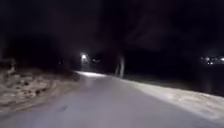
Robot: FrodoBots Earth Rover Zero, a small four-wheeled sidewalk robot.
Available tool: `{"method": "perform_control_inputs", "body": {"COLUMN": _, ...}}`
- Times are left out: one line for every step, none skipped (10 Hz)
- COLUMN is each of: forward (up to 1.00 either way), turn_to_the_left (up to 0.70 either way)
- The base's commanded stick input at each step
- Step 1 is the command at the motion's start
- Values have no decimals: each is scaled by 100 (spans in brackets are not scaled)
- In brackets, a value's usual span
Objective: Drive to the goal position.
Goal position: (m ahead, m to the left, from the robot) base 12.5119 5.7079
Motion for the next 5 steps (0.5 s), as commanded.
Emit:
{"method": "perform_control_inputs", "body": {"forward": 100, "turn_to_the_left": 14}}
{"method": "perform_control_inputs", "body": {"forward": 100, "turn_to_the_left": 15}}
{"method": "perform_control_inputs", "body": {"forward": 100, "turn_to_the_left": 15}}
{"method": "perform_control_inputs", "body": {"forward": 100, "turn_to_the_left": 5}}
{"method": "perform_control_inputs", "body": {"forward": 100, "turn_to_the_left": 5}}
